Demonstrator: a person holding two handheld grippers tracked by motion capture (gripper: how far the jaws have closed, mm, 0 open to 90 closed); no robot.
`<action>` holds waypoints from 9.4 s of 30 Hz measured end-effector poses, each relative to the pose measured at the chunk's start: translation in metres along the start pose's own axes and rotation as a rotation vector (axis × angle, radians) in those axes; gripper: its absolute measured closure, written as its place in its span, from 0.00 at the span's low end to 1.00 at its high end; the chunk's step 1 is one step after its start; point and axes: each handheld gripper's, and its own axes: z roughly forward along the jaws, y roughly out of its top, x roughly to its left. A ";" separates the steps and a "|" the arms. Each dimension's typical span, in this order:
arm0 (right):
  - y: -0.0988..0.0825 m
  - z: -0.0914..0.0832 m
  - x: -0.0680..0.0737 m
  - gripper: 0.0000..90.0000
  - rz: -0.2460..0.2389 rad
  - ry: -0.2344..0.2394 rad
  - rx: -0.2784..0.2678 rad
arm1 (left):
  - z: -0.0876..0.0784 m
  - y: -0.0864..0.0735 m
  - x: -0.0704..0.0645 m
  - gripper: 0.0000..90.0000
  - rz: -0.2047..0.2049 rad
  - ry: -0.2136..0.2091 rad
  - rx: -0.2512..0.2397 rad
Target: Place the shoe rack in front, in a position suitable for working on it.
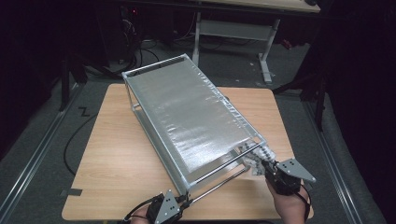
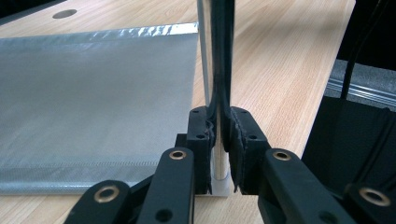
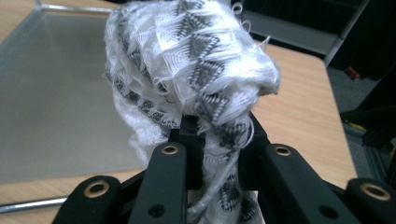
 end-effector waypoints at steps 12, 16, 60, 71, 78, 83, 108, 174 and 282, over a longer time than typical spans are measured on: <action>-0.029 0.032 0.012 0.85 -0.045 0.016 0.168 | -0.001 0.000 0.001 0.88 0.010 -0.012 0.002; -0.044 0.046 0.012 0.85 -0.053 0.036 0.251 | -0.001 0.000 0.001 0.88 0.012 -0.013 0.002; -0.008 0.023 0.012 0.85 -0.012 0.039 0.081 | -0.060 -0.038 0.033 0.87 -0.180 0.160 0.035; 0.026 0.001 0.050 0.85 -0.094 0.157 -0.047 | -0.065 -0.039 0.034 0.87 -0.143 0.184 0.065; 0.021 0.002 0.051 0.85 -0.095 0.169 -0.023 | -0.063 -0.038 0.033 0.88 -0.147 0.177 0.067; 0.015 0.005 0.055 0.85 -0.110 0.171 0.004 | -0.061 -0.036 0.034 0.88 -0.144 0.171 0.069; -0.019 0.033 0.061 0.85 -0.141 0.194 0.176 | -0.059 -0.034 0.034 0.88 -0.116 0.170 0.080; -0.025 0.037 0.065 0.85 -0.140 0.214 0.197 | -0.059 -0.035 0.033 0.87 -0.084 0.194 0.084; -0.053 -0.019 0.026 0.87 -0.075 0.112 0.105 | -0.059 -0.043 0.138 0.54 -0.327 0.413 0.070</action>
